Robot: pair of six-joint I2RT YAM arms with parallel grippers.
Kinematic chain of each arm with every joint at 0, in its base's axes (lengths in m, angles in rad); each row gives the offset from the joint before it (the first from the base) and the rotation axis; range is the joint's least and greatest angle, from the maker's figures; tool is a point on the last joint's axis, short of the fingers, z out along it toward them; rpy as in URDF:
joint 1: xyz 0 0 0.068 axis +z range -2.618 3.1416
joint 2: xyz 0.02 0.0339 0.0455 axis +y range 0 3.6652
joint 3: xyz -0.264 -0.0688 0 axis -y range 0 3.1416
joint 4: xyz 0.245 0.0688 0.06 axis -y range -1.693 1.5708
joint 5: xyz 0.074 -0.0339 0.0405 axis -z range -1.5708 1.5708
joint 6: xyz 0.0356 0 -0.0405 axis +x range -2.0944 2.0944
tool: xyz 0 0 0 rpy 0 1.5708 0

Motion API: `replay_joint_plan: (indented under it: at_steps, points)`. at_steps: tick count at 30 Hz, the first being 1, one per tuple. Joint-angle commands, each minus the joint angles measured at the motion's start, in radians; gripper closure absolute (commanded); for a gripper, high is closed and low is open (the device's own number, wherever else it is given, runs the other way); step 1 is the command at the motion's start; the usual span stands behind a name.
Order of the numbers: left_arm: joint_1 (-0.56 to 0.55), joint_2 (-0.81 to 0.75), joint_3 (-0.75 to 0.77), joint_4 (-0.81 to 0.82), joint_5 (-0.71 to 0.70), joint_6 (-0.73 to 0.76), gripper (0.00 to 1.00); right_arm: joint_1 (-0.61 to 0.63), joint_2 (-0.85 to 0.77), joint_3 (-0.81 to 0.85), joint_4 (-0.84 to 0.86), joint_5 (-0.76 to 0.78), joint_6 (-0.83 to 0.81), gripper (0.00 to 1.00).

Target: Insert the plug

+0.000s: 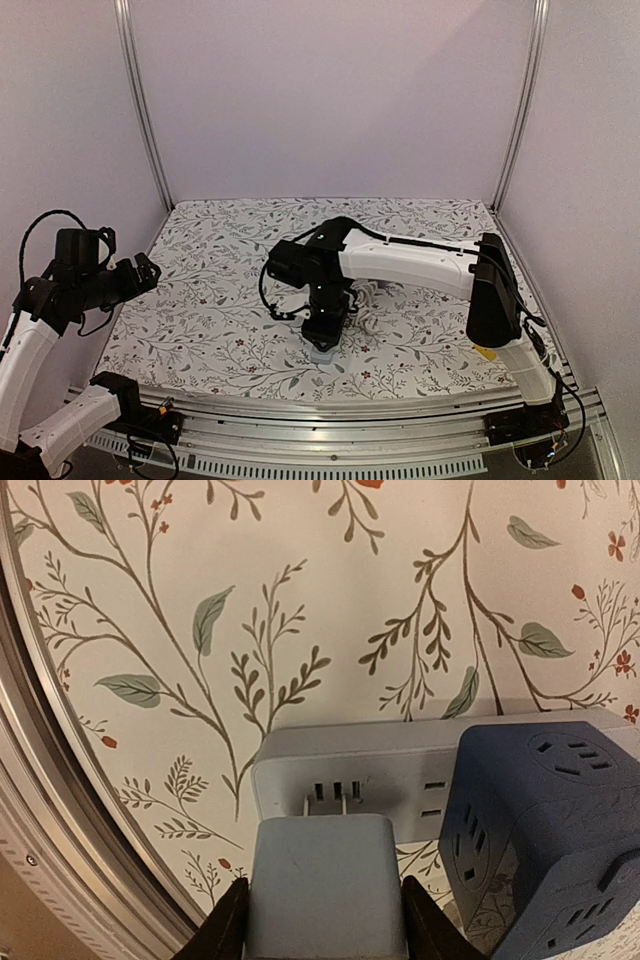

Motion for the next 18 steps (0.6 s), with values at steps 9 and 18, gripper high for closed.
replay_joint_plan:
  at_steps: [9,18]
  points:
    - [-0.004,-0.004,-0.005,-0.016,0.015,-0.001,0.00,-0.005,0.083,0.007,-0.186,0.087,0.002,1.00]
    - [-0.008,-0.002,-0.005,-0.018,0.015,-0.003,0.00,-0.005,0.094,-0.013,-0.196,0.054,0.015,1.00]
